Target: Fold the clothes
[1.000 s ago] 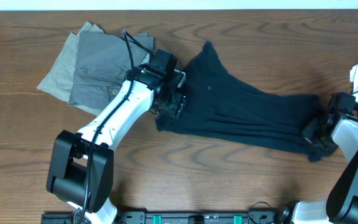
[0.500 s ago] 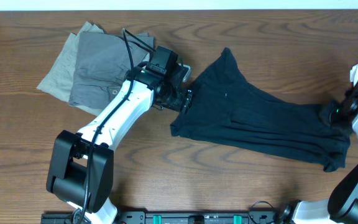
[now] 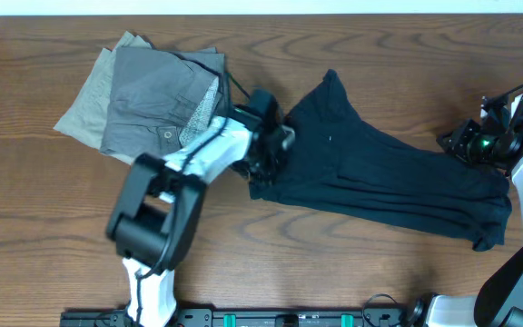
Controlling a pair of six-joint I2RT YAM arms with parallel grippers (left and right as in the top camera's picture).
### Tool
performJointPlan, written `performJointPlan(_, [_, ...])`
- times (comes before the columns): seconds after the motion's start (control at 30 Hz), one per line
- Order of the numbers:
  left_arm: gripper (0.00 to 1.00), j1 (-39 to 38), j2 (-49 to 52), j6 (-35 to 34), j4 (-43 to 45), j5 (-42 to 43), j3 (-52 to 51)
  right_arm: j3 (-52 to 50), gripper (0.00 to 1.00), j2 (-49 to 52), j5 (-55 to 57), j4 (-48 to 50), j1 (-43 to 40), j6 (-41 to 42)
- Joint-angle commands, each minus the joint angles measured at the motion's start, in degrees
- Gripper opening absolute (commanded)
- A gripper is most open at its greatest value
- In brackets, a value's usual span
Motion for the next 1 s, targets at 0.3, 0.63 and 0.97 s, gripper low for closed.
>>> performJointPlan(0.3, [0.06, -1.64, 3.13, 4.79, -16.46, -11.89, 0.35, 0.55, 0.20, -0.59, -1.70, -2.08, 0.59, -1.03])
performJointPlan(0.63, [0.06, 0.72, 2.54, -8.35, -25.27, -18.99, -0.74, 0.55, 0.20, -0.59, -1.01, -3.43, 0.52, -1.05])
performJointPlan(0.97, [0.24, 2.01, -10.01, -9.99, -23.63, -17.25, 5.75, 0.55, 0.30, -0.59, 1.16, -3.19, 0.52, -1.05])
